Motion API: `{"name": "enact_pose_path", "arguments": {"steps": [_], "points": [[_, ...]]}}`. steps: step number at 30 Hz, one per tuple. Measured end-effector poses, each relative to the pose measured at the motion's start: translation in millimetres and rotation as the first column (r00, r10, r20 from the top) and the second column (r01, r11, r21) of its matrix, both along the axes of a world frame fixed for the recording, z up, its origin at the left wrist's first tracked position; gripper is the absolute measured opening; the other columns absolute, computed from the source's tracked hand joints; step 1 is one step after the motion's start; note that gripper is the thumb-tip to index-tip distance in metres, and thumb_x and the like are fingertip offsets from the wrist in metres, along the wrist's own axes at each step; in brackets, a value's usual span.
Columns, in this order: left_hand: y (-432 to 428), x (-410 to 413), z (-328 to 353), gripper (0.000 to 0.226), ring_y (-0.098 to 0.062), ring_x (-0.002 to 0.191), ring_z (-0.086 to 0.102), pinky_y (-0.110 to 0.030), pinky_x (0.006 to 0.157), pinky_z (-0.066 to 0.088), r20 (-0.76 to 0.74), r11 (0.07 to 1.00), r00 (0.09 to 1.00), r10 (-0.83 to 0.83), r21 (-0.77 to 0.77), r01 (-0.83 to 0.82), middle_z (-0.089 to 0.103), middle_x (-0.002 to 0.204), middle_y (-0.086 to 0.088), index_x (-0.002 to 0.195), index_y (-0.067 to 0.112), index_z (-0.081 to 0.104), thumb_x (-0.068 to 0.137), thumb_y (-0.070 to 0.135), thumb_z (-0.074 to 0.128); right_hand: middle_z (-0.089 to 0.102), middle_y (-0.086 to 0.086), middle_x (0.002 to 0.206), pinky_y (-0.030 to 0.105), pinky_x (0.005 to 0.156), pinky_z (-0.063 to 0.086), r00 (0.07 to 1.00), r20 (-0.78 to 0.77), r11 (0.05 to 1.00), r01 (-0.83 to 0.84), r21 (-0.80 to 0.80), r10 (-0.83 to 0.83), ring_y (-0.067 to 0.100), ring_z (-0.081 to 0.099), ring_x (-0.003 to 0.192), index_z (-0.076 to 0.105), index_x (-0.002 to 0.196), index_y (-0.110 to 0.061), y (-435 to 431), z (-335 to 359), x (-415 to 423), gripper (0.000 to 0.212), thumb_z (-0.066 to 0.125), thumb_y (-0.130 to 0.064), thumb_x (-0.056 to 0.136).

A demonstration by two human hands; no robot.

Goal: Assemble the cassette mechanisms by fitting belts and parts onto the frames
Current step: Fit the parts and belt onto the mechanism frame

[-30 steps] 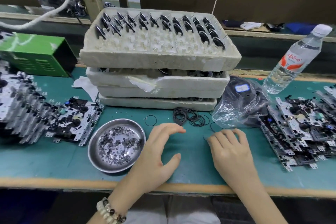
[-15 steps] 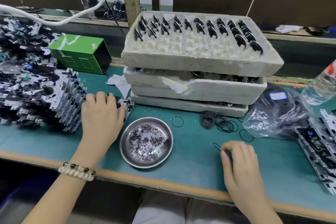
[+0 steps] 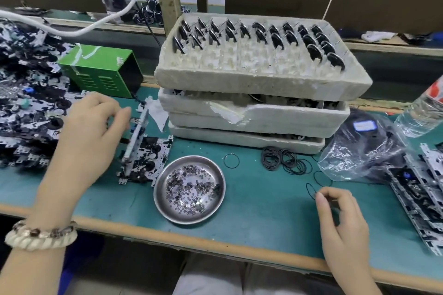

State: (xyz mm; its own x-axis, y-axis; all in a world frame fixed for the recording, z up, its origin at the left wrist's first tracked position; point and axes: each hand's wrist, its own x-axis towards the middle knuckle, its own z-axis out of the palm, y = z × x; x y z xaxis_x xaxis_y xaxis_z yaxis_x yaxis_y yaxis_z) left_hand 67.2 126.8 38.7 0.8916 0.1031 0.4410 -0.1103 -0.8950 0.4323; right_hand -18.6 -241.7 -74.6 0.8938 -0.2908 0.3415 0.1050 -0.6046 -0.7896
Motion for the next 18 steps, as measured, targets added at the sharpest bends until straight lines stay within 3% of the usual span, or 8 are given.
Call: {"name": "enact_pose_path", "arguments": {"steps": [3,6,8,10,11,13,15,18], "points": [[-41.5,-15.7,12.3,0.033,-0.008,0.082,0.047,-0.022,0.073,0.029,-0.004,0.988,0.991,-0.133,-0.077,0.133,0.057,0.087,-0.001,0.068,0.014,0.062,0.1,0.019,0.056,0.06,-0.017,0.097,0.005,0.077,0.037,0.999,0.011,0.996,0.047,0.072,-0.048,0.001,0.055,0.09,0.055,0.089,-0.039,-0.2,0.3,-1.6,0.012,0.057,-0.03,0.096],[-97.3,-29.4,-0.7,0.035,-0.003,0.083,0.055,-0.015,0.073,0.038,-0.069,0.896,0.949,-0.308,-0.357,0.265,0.058,0.083,0.01,0.065,0.025,0.061,0.1,0.025,0.058,0.062,-0.013,0.095,0.004,0.08,0.038,0.993,0.049,0.985,0.099,0.143,-0.107,0.0,0.057,0.088,0.057,0.088,-0.038,-0.9,-0.7,-2.8,0.01,0.057,-0.029,0.092],[-134.4,-36.3,-22.9,0.036,-0.005,0.075,0.057,-0.023,0.072,0.042,-0.18,0.753,0.896,-0.405,-0.622,0.215,0.06,0.08,0.01,0.064,0.024,0.06,0.1,0.026,0.058,0.064,-0.013,0.093,0.004,0.08,0.039,0.987,0.056,0.968,0.137,0.211,-0.152,-0.001,0.058,0.085,0.059,0.087,-0.041,-2.0,-1.5,-2.6,0.01,0.057,-0.031,0.09],[-163.6,-39.3,-48.6,0.037,-0.011,0.066,0.052,-0.028,0.065,0.04,-0.373,0.62,0.782,-0.5,-0.784,0.023,0.057,0.077,0.002,0.067,0.025,0.057,0.102,0.035,0.051,0.065,-0.016,0.091,0.004,0.078,0.04,0.982,0.048,0.949,0.162,0.271,-0.182,-0.001,0.059,0.083,0.06,0.087,-0.043,-3.6,-2.6,-2.7,0.01,0.063,-0.035,0.093],[-173.6,-39.6,-60.8,0.038,-0.013,0.064,0.049,-0.028,0.063,0.039,-0.443,0.628,0.726,-0.526,-0.778,-0.02,0.054,0.075,0.0,0.069,0.023,0.054,0.103,0.037,0.047,0.066,-0.016,0.09,0.004,0.077,0.041,0.981,0.046,0.938,0.168,0.303,-0.191,-0.001,0.06,0.082,0.061,0.087,-0.043,-4.7,-3.1,-2.5,0.01,0.063,-0.035,0.092],[-182.8,-40.2,-77.2,0.041,-0.01,0.065,0.044,-0.024,0.065,0.037,-0.531,0.782,0.681,-0.504,-0.616,0.099,0.049,0.074,0.002,0.07,0.019,0.047,0.106,0.036,0.04,0.067,-0.017,0.087,0.004,0.076,0.043,0.977,0.054,0.915,0.172,0.366,-0.205,-0.002,0.06,0.08,0.063,0.087,-0.041,-6.5,-3.8,-1.1,0.009,0.059,-0.033,0.087],[-184.0,-44.0,-78.4,0.041,-0.005,0.066,0.04,-0.018,0.065,0.034,-0.544,0.886,0.716,-0.437,-0.398,0.238,0.045,0.074,0.007,0.07,0.022,0.04,0.108,0.033,0.035,0.067,-0.017,0.086,0.007,0.077,0.045,0.974,0.06,0.901,0.18,0.395,-0.22,-0.002,0.061,0.079,0.064,0.087,-0.041,-7.9,-5.8,0.6,0.01,0.058,-0.032,0.086],[-184.6,-48.1,-79.0,0.028,-0.006,0.077,0.049,-0.02,0.073,0.042,-0.513,0.923,0.768,-0.383,-0.182,0.338,0.049,0.087,0.008,0.087,0.023,0.047,0.109,0.029,0.032,0.067,-0.015,0.085,0.011,0.078,0.047,0.973,0.046,0.892,0.186,0.411,-0.225,0.003,0.061,0.082,0.064,0.089,-0.038,-7.8,-8.2,1.4,0.007,0.057,-0.035,0.087]]}}
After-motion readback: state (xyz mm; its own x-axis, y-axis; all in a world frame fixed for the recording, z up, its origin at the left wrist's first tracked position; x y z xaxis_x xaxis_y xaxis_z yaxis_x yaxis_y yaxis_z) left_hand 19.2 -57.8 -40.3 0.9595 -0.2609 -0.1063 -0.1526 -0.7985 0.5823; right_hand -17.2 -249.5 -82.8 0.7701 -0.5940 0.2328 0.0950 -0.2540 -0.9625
